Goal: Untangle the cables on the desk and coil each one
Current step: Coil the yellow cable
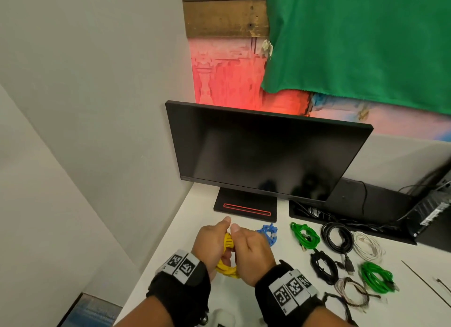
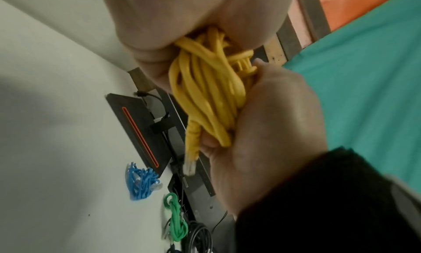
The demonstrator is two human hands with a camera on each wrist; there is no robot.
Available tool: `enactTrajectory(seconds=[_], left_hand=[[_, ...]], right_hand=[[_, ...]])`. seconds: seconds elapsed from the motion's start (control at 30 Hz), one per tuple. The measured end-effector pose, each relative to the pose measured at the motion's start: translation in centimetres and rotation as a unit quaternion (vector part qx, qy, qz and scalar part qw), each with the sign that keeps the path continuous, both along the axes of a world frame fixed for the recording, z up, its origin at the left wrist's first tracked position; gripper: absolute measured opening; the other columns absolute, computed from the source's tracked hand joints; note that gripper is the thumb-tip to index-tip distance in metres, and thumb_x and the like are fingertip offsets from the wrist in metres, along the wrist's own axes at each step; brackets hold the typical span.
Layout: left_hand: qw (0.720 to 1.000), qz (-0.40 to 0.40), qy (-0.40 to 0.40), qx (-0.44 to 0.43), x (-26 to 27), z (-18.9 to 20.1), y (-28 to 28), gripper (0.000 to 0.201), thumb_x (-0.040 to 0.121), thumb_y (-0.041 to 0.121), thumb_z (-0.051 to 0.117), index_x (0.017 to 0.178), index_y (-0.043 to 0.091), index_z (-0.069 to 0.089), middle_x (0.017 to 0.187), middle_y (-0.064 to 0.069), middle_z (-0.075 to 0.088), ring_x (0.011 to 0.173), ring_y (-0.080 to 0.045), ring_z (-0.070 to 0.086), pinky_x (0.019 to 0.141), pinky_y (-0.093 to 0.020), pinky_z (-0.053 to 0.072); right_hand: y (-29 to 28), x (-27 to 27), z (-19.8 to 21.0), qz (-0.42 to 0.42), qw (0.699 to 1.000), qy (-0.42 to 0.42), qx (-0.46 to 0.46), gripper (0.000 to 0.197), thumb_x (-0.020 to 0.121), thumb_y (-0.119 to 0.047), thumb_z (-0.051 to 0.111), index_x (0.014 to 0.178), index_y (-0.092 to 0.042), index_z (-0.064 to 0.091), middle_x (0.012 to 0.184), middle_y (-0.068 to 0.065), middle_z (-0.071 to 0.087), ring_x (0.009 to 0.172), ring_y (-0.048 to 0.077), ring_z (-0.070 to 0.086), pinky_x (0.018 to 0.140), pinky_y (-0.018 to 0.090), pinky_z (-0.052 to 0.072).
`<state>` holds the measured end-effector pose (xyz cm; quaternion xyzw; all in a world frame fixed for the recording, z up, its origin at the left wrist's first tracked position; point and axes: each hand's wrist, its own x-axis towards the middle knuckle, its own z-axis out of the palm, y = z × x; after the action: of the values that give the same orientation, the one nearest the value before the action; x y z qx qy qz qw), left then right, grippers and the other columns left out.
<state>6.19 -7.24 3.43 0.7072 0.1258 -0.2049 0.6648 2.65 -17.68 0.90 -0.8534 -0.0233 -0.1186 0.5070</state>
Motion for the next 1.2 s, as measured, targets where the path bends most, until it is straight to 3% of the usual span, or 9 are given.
enactTrajectory(seconds=[0.07,0.2,0.3,0.4,0.5,0.6,0.77,0.93,1.2], left_hand=[[1.0,0.005,-0.011,0.013,0.0,-0.2,-0.2,0.056,0.096,0.046,0.05,0.064,0.003,0.064,0.058,-0.021,0.061,0.05,-0.026,0.058,0.047,-0.032,0.05],[0.993,-0.029,0.017,-0.116,-0.8,-0.7,0.1,0.065,0.092,0.048,0.058,0.109,-0.015,0.059,0.103,-0.037,0.061,0.091,-0.041,0.061,0.091,-0.054,0.05],[0.975,-0.035,0.058,-0.212,-1.4,-1.2,0.6,0.072,0.085,0.047,0.06,0.122,-0.015,0.053,0.11,-0.032,0.055,0.1,-0.039,0.053,0.097,-0.053,0.043],[0.963,-0.029,0.056,-0.262,-1.4,-1.7,0.3,0.063,0.091,0.04,0.052,0.127,-0.011,0.053,0.113,-0.032,0.052,0.102,-0.039,0.049,0.095,-0.052,0.041],[0.952,-0.014,0.028,-0.303,-1.1,-1.7,-0.2,0.057,0.09,0.038,0.051,0.126,-0.006,0.057,0.076,-0.021,0.055,0.072,-0.03,0.054,0.073,-0.038,0.049],[0.949,-0.025,0.014,-0.315,-0.4,-1.6,-0.4,0.054,0.09,0.038,0.05,0.121,-0.005,0.061,0.056,-0.006,0.051,0.052,-0.016,0.053,0.054,-0.028,0.049],[0.958,-0.058,0.027,-0.279,0.3,-2.6,0.4,0.054,0.095,0.035,0.049,0.118,-0.013,0.056,0.087,-0.026,0.056,0.083,-0.035,0.053,0.078,-0.044,0.047],[0.987,0.018,-0.007,-0.157,2.1,-5.1,1.7,0.027,0.094,0.016,0.057,0.112,-0.001,0.067,0.068,-0.009,0.058,0.058,-0.014,0.053,0.058,-0.027,0.046],[0.987,0.096,0.017,-0.127,4.5,-7.1,4.2,0.02,0.095,0.014,0.058,0.108,0.001,0.067,0.064,-0.007,0.058,0.049,-0.014,0.052,0.054,-0.027,0.044]], right_hand=[[-0.1,0.3,-0.1,-0.019,0.997,-0.009,-0.069,0.061,0.092,-0.06,0.011,0.062,-0.024,0.049,0.058,-0.005,0.053,0.057,0.01,0.049,0.059,0.02,0.038],[-0.8,0.4,-0.5,-0.02,0.991,0.041,-0.128,0.087,0.083,-0.059,0.002,0.105,-0.004,0.066,0.082,0.013,0.066,0.075,0.025,0.062,0.068,0.031,0.048],[-1.4,1.0,-1.4,-0.068,0.992,0.095,-0.035,0.06,0.085,-0.06,0.016,0.076,-0.019,0.06,0.069,0.005,0.061,0.07,0.023,0.059,0.073,0.041,0.054],[-1.4,1.5,-1.2,-0.088,0.985,0.146,0.04,0.049,0.101,-0.041,0.03,0.099,-0.007,0.066,0.084,0.012,0.067,0.082,0.028,0.064,0.078,0.039,0.054],[-1.4,2.2,-0.9,-0.111,0.966,0.152,0.174,0.044,0.105,-0.026,0.041,0.068,-0.012,0.059,0.058,0.001,0.063,0.061,0.024,0.062,0.07,0.046,0.056],[-1.0,2.6,-0.7,-0.122,0.97,0.13,0.166,0.046,0.106,-0.025,0.039,0.062,-0.023,0.055,0.046,-0.003,0.058,0.056,0.006,0.063,0.056,0.012,0.047],[-1.6,3.0,-1.4,-0.116,0.968,0.157,0.159,0.06,0.106,-0.038,0.036,0.057,-0.009,0.055,0.057,0.008,0.058,0.058,0.015,0.057,0.07,0.033,0.049],[-3.0,3.9,-3.3,0.012,0.965,0.261,0.028,0.055,0.102,-0.056,0.028,0.091,-0.019,0.067,0.091,-0.001,0.068,0.088,0.015,0.064,0.087,0.032,0.047],[-10.2,6.4,-7.3,-0.133,0.891,0.292,-0.322,0.057,0.087,-0.063,0.053,0.124,-0.02,0.051,0.123,0.005,0.052,0.112,0.027,0.053,0.095,0.038,0.048]])
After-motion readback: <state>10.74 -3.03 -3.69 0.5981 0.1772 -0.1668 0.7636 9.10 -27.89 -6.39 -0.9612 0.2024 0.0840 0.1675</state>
